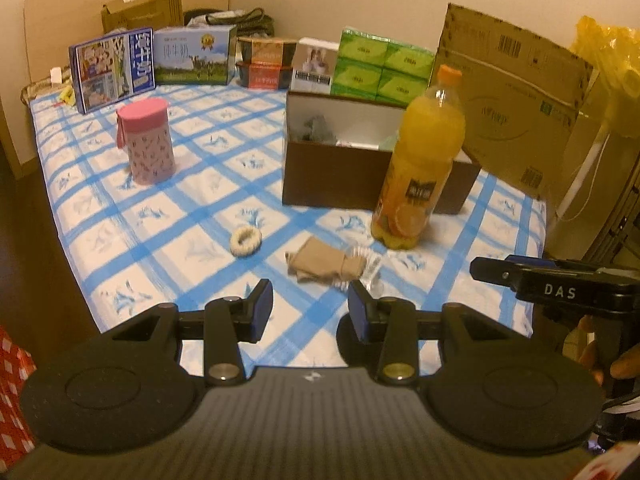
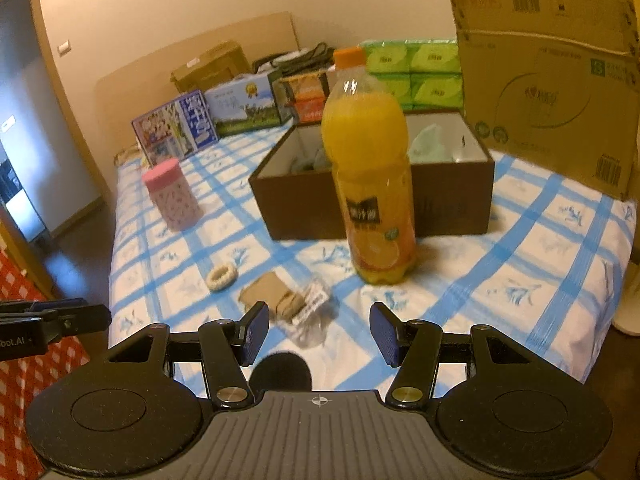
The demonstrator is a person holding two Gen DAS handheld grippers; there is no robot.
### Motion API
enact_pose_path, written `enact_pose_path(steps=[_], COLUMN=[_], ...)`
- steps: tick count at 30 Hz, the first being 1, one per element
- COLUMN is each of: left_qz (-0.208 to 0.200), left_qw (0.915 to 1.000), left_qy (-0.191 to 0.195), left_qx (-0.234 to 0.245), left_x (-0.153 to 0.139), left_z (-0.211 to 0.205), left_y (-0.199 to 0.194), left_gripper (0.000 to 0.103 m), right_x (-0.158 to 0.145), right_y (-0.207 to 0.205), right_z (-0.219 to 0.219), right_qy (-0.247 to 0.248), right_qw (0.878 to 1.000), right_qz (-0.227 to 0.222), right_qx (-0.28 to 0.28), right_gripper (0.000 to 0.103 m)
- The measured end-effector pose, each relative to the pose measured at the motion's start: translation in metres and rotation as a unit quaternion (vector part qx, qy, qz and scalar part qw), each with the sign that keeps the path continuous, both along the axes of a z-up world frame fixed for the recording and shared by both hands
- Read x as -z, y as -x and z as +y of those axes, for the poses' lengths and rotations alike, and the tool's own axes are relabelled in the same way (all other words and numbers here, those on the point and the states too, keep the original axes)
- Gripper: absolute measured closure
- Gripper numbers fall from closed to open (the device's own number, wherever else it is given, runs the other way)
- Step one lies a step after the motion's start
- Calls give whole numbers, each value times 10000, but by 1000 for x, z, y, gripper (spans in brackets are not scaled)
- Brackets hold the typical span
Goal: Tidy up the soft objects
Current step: 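Move both grippers back to the items on the sheet, then grasp the black round foam pad with the right gripper and lift it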
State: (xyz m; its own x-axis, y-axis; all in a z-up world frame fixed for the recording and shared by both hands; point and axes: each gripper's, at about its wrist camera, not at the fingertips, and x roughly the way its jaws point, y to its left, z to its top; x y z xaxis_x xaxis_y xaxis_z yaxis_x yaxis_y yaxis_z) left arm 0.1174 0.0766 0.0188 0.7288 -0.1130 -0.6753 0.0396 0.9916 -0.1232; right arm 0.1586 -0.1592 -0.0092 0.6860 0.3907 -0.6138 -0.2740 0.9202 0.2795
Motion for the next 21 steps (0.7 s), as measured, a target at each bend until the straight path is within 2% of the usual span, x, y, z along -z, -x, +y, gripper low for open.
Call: enact_pose_path(steps=[12, 21], left_qz=[401, 706], left_qw=[9991, 9974], left_qy=[-42, -53], left_qx=[106, 123], left_x=[24, 43], left_z=[-9, -11], left_y=[-1, -4], left_gripper=[66, 66], right_x=[26, 52], right_y=[6, 3], right_z=[23, 38], right_qy=[235, 271], right_qw=[9980, 9940], right_qz=[364, 826], right_qx=[-455, -670], right_gripper=[47, 47])
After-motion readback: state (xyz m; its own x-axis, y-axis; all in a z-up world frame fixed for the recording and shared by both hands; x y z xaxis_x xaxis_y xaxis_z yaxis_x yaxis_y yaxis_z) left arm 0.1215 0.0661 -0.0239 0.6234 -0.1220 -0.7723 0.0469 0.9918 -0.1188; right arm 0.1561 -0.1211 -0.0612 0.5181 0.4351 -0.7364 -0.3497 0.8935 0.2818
